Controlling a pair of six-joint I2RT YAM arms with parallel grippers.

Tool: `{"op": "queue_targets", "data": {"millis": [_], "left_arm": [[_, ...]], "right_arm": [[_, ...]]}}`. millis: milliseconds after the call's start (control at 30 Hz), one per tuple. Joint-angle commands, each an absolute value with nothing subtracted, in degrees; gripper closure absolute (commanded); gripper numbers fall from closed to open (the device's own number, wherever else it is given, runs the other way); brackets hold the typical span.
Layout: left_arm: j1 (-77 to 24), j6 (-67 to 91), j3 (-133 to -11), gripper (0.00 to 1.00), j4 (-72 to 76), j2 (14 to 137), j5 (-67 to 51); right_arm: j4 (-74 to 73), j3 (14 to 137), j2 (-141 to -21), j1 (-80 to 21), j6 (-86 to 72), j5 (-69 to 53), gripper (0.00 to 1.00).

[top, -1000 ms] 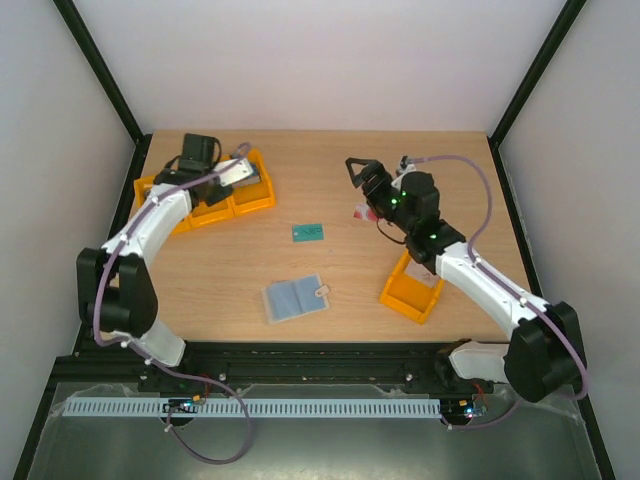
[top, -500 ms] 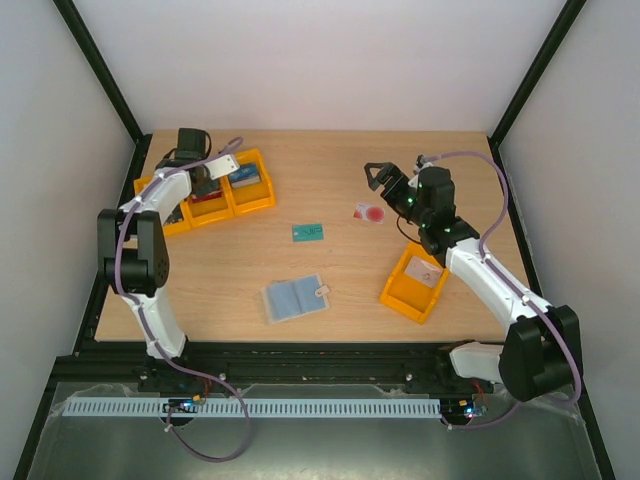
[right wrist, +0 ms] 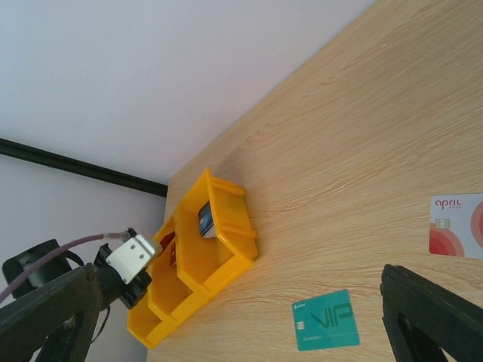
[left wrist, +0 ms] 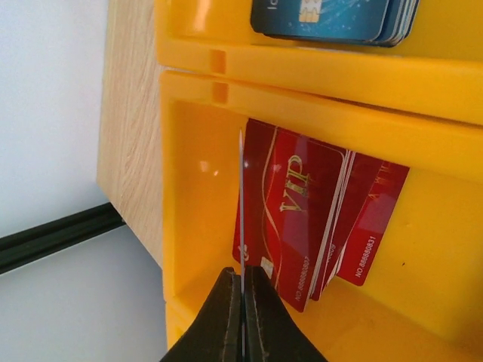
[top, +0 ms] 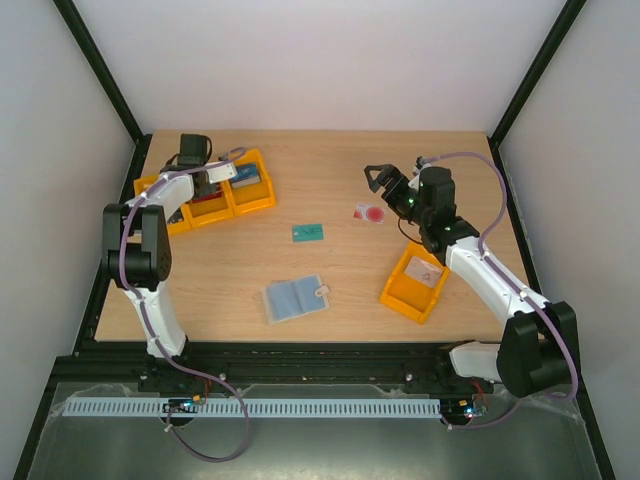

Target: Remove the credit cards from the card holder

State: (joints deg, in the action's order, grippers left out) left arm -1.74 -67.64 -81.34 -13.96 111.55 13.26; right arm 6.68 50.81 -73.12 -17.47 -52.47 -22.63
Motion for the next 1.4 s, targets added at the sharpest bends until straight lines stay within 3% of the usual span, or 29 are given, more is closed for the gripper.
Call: {"op": "queue_targets", "data": {"millis": [0,100,133,233,367,467,767,967,1133,1233,1367], "left_arm": [[-1.23,-70.56,-78.55,0.98,-7.21,113.56,15.95],[-1.15,-70.39,-78.67,0.98,-4.40,114.79,17.20],[-1.09,-70.20,-78.76,0.93,-3.77,114.91,17.34],[-0.73,-69.41,-79.32,0.50,-3.87,114.51,16.08],[-0.32,-67.22,-81.00,0.19,-6.87,113.73,13.90],[0.27,-65.49,-81.93,0.02,-8.53,112.46,11.02],[3.71,-48.53,-92.77,0.01,-22.70,108.32,-7.23],[6.32,-22.64,-92.82,0.01,-31.04,100.13,-18.23],[11.11,-0.66,-75.37,0.01,-20.37,89.31,-21.27],[11.15,3.53,-61.57,0.01,-8.02,82.75,-15.41],[7.79,5.53,-40.94,0.01,17.99,73.73,-6.10]], "right_arm": [[7.16,50.77,-73.64,-16.90,-51.57,-23.80,0.01],[7.16,50.73,-73.59,-16.77,-51.59,-24.19,0.01],[7.16,50.72,-73.49,-16.70,-51.53,-24.25,0.01],[6.73,50.72,-73.09,-16.53,-51.28,-24.36,0.01],[6.33,50.71,-72.84,-16.41,-50.57,-24.43,0.01],[6.41,50.87,-72.69,-16.30,-50.60,-24.86,0.01],[3.41,52.71,-72.04,-14.98,-45.45,-25.90,0.01],[6.81,50.57,-69.04,-4.16,-43.82,-22.12,0.01],[16.89,42.46,-63.33,1.22,-30.32,-5.21,0.02],[25.53,34.07,-58.75,1.78,-22.39,4.17,0.01],[41.95,20.24,-52.79,2.00,-13.67,7.84,0.02]]}}
